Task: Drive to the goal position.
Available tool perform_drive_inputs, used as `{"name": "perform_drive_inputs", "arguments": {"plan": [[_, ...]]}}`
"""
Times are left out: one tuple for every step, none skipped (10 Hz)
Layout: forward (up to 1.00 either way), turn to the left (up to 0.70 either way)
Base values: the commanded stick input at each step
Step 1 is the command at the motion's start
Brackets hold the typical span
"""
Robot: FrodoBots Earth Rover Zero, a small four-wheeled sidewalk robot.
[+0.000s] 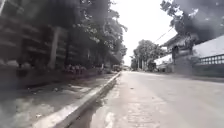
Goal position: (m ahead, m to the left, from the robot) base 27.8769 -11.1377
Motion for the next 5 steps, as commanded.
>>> {"name": "perform_drive_inputs", "arguments": {"plan": [[0.7,-0.02],[0.7,-0.29],[0.7,-0.35],[0.7,-0.35],[0.7,-0.35]]}}
